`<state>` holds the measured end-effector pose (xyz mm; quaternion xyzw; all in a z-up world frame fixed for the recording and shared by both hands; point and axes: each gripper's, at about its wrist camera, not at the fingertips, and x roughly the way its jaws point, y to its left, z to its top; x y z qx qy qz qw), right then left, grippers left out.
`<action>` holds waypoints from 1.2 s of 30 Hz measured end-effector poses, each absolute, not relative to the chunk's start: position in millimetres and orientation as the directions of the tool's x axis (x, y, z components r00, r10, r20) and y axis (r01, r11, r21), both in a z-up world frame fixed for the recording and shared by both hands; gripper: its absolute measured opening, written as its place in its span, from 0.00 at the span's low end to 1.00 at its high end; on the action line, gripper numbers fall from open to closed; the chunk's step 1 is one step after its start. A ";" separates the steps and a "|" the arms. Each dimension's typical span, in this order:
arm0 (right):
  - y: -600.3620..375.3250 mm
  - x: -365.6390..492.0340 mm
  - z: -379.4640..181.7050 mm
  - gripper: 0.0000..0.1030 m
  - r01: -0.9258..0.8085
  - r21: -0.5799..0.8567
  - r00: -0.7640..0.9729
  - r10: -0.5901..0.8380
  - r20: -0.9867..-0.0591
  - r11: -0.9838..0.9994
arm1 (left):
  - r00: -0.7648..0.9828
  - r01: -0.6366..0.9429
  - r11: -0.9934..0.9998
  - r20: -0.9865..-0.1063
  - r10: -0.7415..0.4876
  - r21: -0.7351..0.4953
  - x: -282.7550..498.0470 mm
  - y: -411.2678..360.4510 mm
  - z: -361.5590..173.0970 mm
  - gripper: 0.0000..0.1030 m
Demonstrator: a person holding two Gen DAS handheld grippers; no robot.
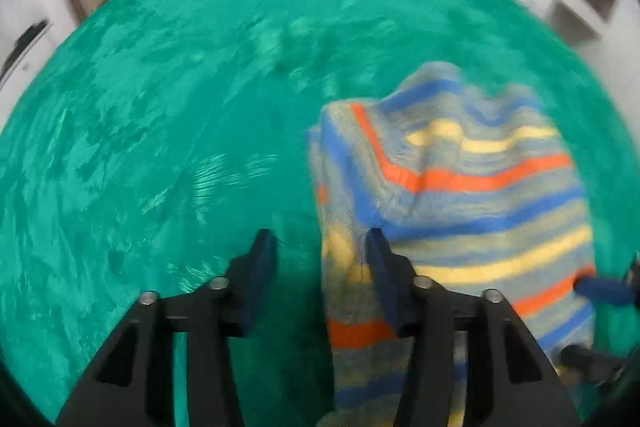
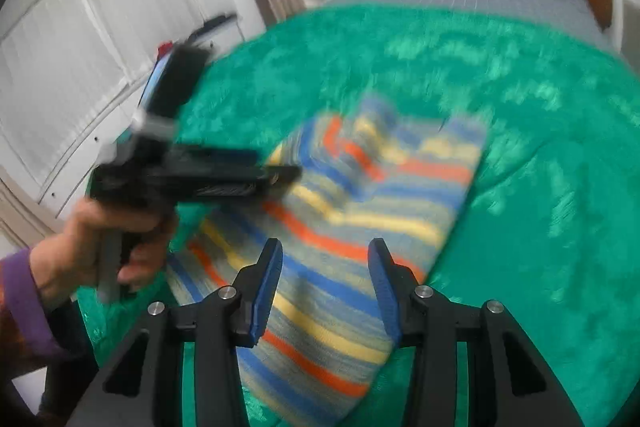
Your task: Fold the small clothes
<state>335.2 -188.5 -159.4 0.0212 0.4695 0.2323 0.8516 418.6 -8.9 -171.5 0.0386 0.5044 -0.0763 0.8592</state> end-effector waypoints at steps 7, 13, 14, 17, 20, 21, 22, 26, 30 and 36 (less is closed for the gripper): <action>-198.7 314.1 -154.1 0.44 -0.306 0.253 0.536 0.385 -0.751 0.918 | 0.509 0.001 0.997 -0.858 -0.070 -0.080 401.2 40.5 -167.2 0.39; -201.7 271.5 -124.3 0.60 -0.309 0.204 0.606 0.357 -0.710 0.929 | 0.618 0.039 0.998 -0.784 -0.060 -0.045 349.7 48.5 -123.1 0.74; -202.6 268.1 -121.5 0.61 -0.305 0.195 0.614 0.349 -0.708 0.932 | 0.633 0.048 0.998 -0.772 -0.063 -0.042 339.5 48.6 -115.1 0.76; -206.6 246.1 -109.3 0.63 -0.296 0.166 0.632 0.323 -0.704 0.941 | 0.659 0.055 0.997 -0.748 -0.071 -0.046 321.3 50.3 -98.4 0.80; -209.0 228.1 -95.7 0.65 -0.288 0.148 0.650 0.307 -0.695 0.946 | 0.680 0.062 0.998 -0.731 -0.060 -0.024 308.2 48.8 -83.1 0.80; -209.9 224.0 -92.9 0.67 -0.284 0.144 0.655 0.302 -0.693 0.948 | 0.687 0.065 0.998 -0.725 -0.054 -0.012 304.4 46.8 -78.9 0.80; -210.8 219.8 -90.1 0.67 -0.279 0.140 0.659 0.296 -0.692 0.950 | 0.694 0.069 0.998 -0.718 -0.048 0.000 300.6 45.2 -74.9 0.80; -212.5 210.1 -85.4 0.68 -0.267 0.138 0.666 0.286 -0.689 0.954 | 0.710 0.084 0.996 -0.703 -0.041 0.027 287.2 41.4 -62.7 0.81; -210.8 205.7 -84.7 0.68 -0.268 0.135 0.667 0.285 -0.689 0.954 | 0.715 0.091 0.995 -0.698 -0.034 0.045 284.6 39.0 -60.1 0.88; -229.4 223.1 -102.7 0.74 -0.216 0.206 0.646 0.298 -0.703 0.954 | 0.628 0.149 0.988 -0.769 -0.121 -0.033 311.4 48.8 -96.0 0.95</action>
